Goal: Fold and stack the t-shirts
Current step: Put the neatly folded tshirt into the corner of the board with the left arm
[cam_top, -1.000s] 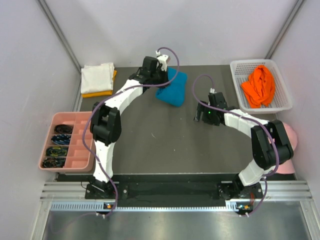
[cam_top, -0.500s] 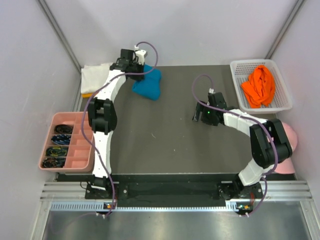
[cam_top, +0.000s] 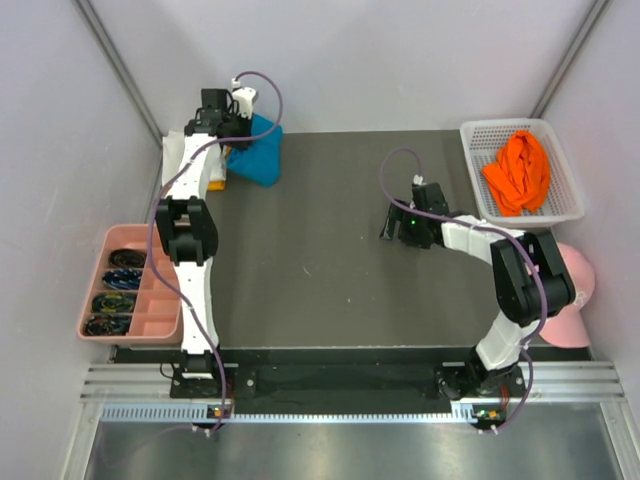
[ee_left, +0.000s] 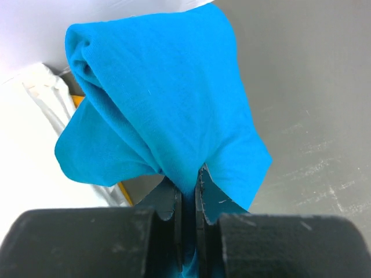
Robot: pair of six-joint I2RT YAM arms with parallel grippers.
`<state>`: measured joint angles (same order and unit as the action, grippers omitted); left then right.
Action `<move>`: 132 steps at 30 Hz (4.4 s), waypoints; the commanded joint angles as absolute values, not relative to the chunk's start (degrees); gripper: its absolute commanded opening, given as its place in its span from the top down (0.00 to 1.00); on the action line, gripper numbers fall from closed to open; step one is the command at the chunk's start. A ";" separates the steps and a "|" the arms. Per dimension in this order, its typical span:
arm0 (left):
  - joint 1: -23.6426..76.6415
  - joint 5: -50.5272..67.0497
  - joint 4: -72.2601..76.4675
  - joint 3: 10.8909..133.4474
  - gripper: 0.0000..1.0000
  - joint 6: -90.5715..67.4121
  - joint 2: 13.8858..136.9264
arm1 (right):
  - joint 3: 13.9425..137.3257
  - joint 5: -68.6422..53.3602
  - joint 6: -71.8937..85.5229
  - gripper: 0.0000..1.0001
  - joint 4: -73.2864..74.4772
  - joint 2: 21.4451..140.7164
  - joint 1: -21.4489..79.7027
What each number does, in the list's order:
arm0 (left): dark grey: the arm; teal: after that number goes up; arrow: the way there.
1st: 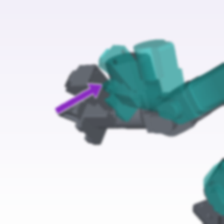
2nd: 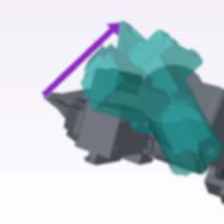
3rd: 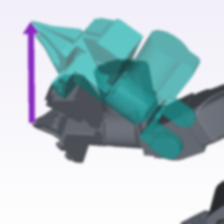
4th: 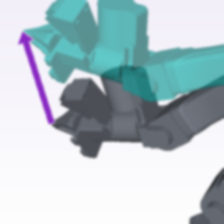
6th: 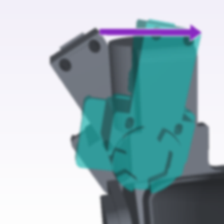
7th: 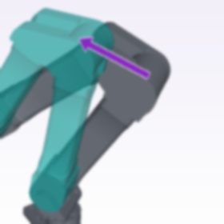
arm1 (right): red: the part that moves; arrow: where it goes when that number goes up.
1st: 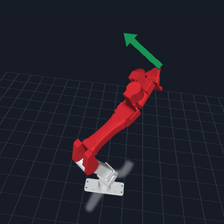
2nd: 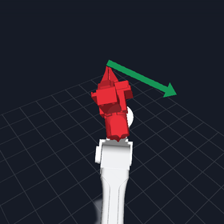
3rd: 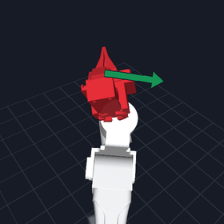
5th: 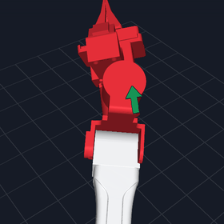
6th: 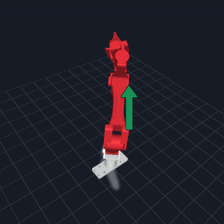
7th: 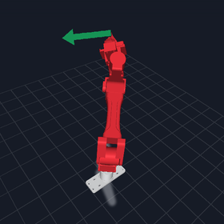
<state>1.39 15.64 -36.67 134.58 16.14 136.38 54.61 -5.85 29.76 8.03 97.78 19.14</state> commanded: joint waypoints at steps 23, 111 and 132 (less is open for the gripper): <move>-11.60 30.59 -27.07 138.43 1.00 14.06 132.01 | 57.30 -5.89 30.41 0.19 11.43 106.26 22.67; -12.39 -4.48 -6.68 109.60 0.01 24.70 121.12 | 62.76 -11.78 28.21 0.19 11.87 113.56 24.17; -5.02 2.37 -4.04 103.63 0.01 1.86 107.15 | 60.03 -13.10 27.77 0.19 10.99 103.28 25.05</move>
<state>-7.18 0.10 -8.08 104.92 12.19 113.34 62.35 -13.58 28.53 3.66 105.80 23.55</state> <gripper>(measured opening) 0.990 0.806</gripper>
